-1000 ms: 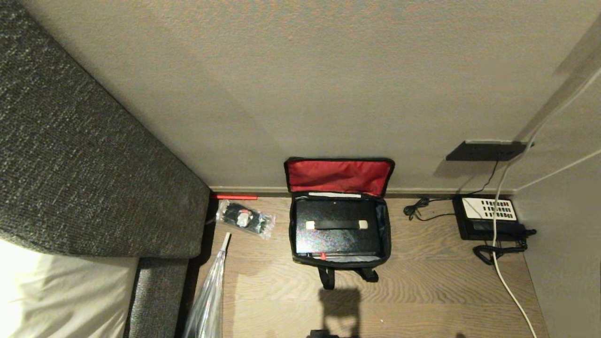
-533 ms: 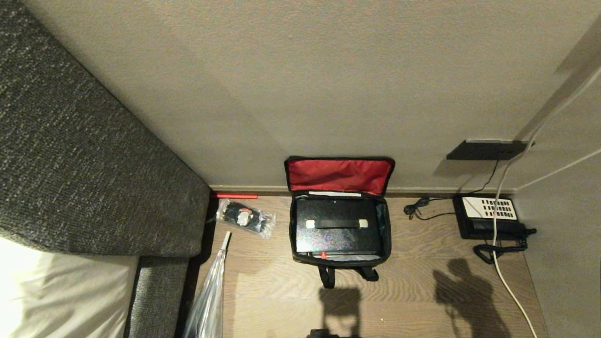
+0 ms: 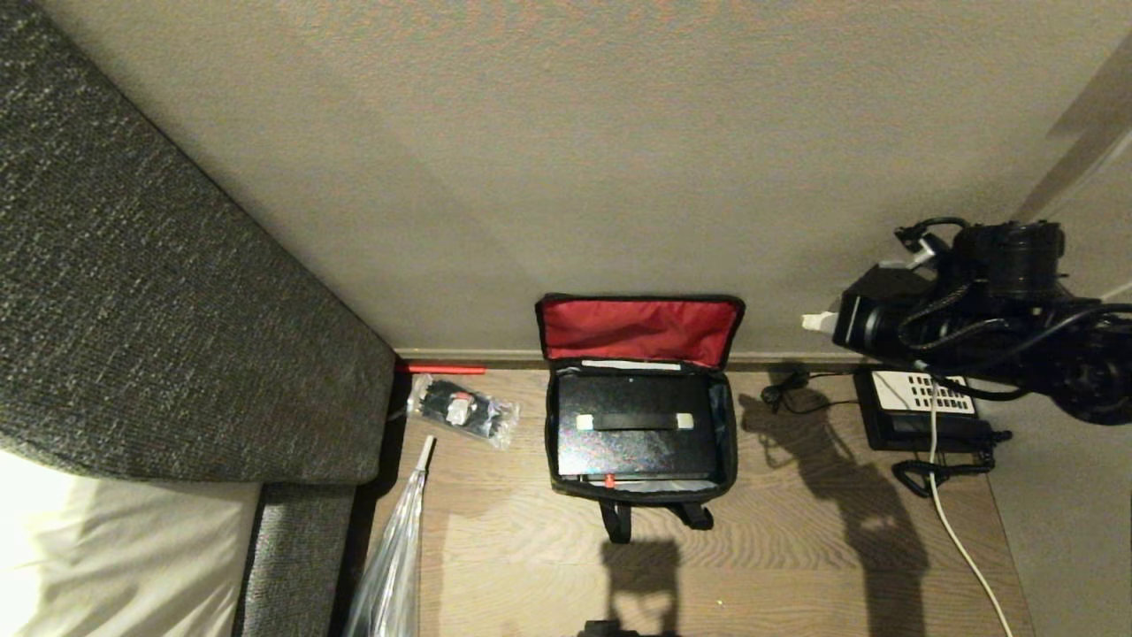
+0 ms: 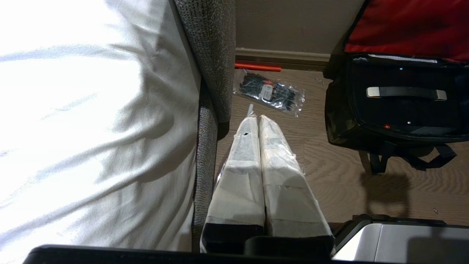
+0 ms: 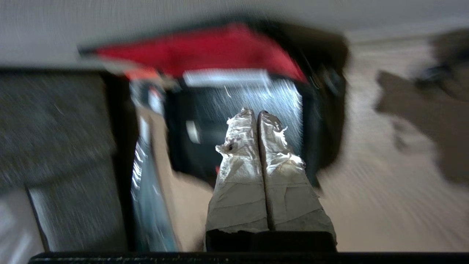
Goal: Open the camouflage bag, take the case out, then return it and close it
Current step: Close the top of the storage box
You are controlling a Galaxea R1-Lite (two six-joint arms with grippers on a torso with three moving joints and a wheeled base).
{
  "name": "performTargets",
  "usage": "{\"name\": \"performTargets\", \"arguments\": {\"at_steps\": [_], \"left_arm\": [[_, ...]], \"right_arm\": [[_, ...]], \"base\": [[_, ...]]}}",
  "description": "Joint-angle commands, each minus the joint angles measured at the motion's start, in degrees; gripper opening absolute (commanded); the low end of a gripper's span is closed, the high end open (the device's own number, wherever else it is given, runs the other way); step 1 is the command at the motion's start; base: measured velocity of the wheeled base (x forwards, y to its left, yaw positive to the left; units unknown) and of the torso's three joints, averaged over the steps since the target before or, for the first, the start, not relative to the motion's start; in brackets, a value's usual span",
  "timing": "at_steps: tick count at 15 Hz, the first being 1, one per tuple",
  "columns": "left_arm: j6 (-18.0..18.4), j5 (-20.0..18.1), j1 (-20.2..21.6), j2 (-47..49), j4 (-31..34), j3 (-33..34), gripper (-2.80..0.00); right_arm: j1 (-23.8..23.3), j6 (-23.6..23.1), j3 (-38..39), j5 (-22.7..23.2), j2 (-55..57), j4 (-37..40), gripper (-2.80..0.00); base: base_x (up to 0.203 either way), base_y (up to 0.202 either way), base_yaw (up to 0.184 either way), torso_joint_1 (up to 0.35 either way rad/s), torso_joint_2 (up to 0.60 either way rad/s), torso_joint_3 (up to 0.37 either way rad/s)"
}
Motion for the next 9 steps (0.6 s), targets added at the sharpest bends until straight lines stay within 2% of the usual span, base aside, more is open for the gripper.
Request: {"name": "performTargets", "arguments": {"at_steps": [1,5,9], "left_arm": [[0.0,0.0,0.0,0.0,0.0,0.0,-2.80],[0.0,0.0,0.0,0.0,0.0,0.1,-2.80],[0.0,0.0,0.0,0.0,0.0,0.0,-2.80]], "right_arm": [[0.3,2.0,-2.0,3.5,10.8,-8.4,0.00],[0.3,1.4,-2.3,6.6,13.5,-9.7,0.00],[0.2,-4.5,-3.4,8.3,18.7,-14.5,0.00]], "base": [[0.000,0.000,0.000,0.000,0.00,0.000],[0.000,0.000,0.000,0.000,0.00,0.000],[0.000,0.000,0.000,0.000,0.00,0.000]]}}
